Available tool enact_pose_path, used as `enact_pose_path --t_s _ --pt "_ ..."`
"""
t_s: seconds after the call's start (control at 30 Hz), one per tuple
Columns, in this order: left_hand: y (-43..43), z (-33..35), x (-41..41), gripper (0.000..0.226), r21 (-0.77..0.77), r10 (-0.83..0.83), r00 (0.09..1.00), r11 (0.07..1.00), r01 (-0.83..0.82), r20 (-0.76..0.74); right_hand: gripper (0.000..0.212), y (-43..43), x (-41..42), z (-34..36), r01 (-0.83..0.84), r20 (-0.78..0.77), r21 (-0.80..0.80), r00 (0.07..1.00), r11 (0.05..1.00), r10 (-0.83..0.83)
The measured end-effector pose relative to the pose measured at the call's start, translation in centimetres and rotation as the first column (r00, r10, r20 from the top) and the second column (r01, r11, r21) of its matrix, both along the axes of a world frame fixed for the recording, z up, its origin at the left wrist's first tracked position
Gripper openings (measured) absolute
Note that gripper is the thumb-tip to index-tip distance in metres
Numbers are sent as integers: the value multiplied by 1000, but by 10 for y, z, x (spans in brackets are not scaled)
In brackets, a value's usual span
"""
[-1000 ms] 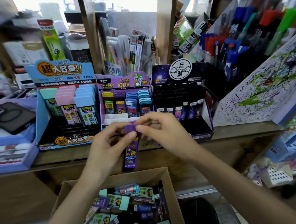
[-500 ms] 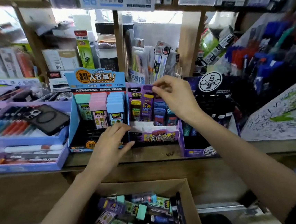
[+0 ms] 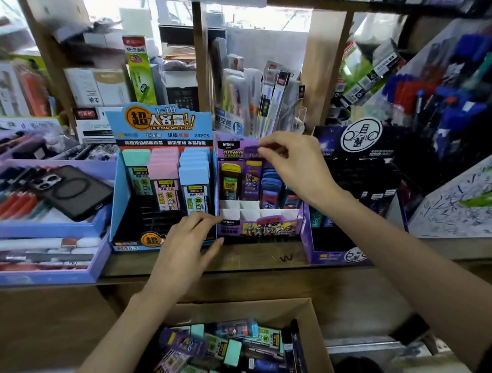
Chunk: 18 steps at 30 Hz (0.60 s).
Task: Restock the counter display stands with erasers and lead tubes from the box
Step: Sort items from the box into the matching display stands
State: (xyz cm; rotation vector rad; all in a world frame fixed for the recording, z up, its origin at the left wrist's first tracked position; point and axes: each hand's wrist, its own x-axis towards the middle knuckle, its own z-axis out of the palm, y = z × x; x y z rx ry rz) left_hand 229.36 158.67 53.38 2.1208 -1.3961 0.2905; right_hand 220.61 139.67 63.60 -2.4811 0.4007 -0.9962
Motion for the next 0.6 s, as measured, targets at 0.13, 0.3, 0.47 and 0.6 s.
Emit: enact_pose_path --t_s 0.13,0.3,0.47,0.6 --pt "-1 -1 -1 36 -8 17 1000 1000 -17 -26 17 2 -2 -6 2 -27 48 1000 999 -1" --pt "0 -2 -1 37 -1 19 1000 1000 -19 -24 14 2 5 -17 65 -163 -35 984 997 -70" --pt "0 -2 0 36 -9 6 1000 1000 -6 -30 5 2 15 -11 144 -259 81 958 986 -119" --pt "0 -3 0 38 8 13 1000 1000 -13 -23 11 1 19 0 163 -375 108 920 981 -112"
